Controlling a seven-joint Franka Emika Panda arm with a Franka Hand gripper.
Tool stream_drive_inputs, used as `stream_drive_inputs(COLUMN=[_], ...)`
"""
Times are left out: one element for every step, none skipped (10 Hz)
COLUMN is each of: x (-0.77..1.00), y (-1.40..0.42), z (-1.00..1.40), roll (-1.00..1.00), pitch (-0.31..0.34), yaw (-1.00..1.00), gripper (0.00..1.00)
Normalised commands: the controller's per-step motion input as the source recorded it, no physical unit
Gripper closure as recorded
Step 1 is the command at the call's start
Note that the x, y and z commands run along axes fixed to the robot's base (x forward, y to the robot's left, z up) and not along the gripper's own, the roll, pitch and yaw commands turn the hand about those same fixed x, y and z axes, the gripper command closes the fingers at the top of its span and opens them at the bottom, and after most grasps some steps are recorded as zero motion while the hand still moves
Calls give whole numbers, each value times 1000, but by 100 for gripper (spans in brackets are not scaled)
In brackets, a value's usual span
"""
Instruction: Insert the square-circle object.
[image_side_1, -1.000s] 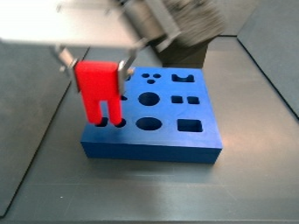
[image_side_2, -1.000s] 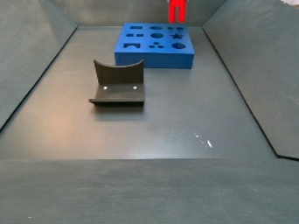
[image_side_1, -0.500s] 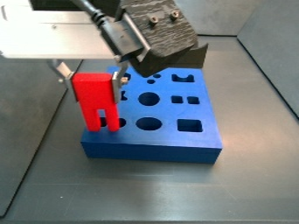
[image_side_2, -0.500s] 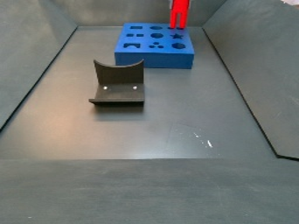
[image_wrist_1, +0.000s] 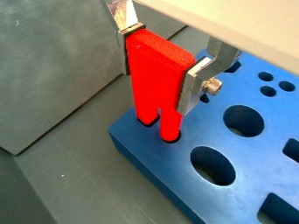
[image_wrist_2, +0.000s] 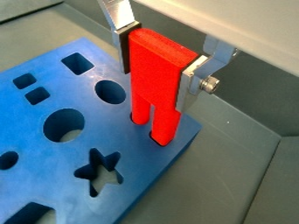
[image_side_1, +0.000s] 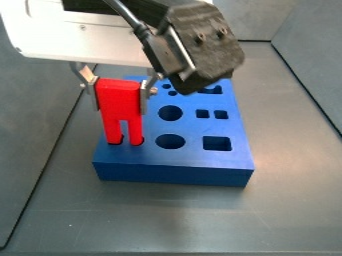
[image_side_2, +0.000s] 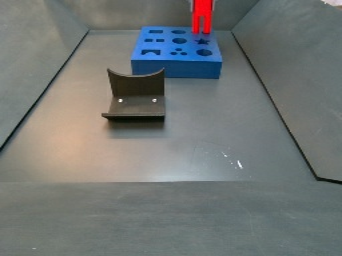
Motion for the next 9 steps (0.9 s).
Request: stream_drive_inputs(x=[109, 0, 0, 0, 0, 0, 0, 0, 60], y=[0, -66, -63, -20, -49, -40, -17, -97, -131], z=[-891, -994, -1000, -1000, -1000, -1000, -1000, -1000, -823], roll=[111, 80, 71, 51, 0, 0, 0, -23, -84], pitch=[0, -120, -114, -101, -114, -123, -93, -144, -221], yaw=[-186, -169, -154, -89, -49, 0, 0, 0, 0], gripper=[100, 100, 100, 100, 100, 100, 100, 100, 100])
